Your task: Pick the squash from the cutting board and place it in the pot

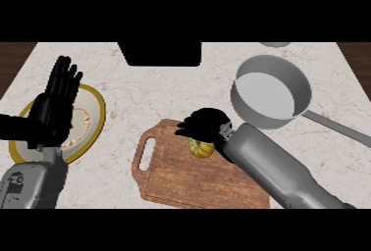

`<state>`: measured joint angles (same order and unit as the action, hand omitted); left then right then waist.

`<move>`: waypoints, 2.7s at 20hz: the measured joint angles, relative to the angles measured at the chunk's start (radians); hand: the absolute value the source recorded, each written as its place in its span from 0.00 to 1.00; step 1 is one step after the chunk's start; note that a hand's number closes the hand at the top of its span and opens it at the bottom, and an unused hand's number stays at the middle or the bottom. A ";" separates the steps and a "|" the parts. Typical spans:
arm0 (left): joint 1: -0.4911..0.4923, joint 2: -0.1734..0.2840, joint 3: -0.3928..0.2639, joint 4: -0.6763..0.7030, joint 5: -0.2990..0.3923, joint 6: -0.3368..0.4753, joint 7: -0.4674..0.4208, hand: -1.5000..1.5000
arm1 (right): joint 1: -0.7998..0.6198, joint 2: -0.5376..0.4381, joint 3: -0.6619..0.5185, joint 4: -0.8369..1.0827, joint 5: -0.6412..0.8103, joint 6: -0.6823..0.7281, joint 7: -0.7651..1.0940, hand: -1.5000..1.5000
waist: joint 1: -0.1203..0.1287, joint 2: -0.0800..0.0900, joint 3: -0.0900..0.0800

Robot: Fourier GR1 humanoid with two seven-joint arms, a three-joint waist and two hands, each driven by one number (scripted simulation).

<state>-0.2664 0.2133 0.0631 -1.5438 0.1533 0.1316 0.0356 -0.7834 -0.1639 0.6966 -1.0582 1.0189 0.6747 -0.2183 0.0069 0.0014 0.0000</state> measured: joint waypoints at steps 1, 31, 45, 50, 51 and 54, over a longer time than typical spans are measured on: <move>-0.002 0.007 0.011 0.011 0.010 -0.015 -0.002 0.50 | 0.001 0.007 -0.003 0.020 0.013 -0.016 -0.015 0.00 | 0.000 0.000 0.000; 0.000 -0.013 0.036 0.003 -0.014 -0.039 0.008 0.50 | 0.085 0.133 -0.071 0.010 0.234 -0.271 -0.088 1.00 | -0.002 -0.007 0.000; -0.030 -0.027 0.019 0.026 -0.025 -0.034 0.011 0.50 | 0.055 0.163 -0.268 -0.184 0.171 -0.721 0.888 1.00 | 0.030 -0.013 0.000; -0.027 -0.031 0.015 0.038 -0.028 -0.037 0.004 0.50 | -0.032 0.162 -0.205 -0.232 0.301 -0.810 1.220 1.00 | 0.027 -0.011 -0.002; -0.027 -0.030 0.017 0.039 -0.029 -0.037 0.001 0.50 | -0.046 0.161 -0.191 -0.247 0.325 -0.806 1.262 1.00 | 0.023 -0.011 -0.002; -0.023 -0.021 0.028 0.026 -0.023 -0.037 0.010 0.50 | -0.069 0.156 -0.171 -0.291 0.392 -0.798 1.330 1.00 | 0.015 -0.011 -0.001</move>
<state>-0.2894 0.1922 0.0915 -1.5182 0.1306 0.0949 0.0458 -0.8520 -0.0081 0.5257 -1.3493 1.4108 -0.1237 1.1120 0.0221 -0.0095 -0.0012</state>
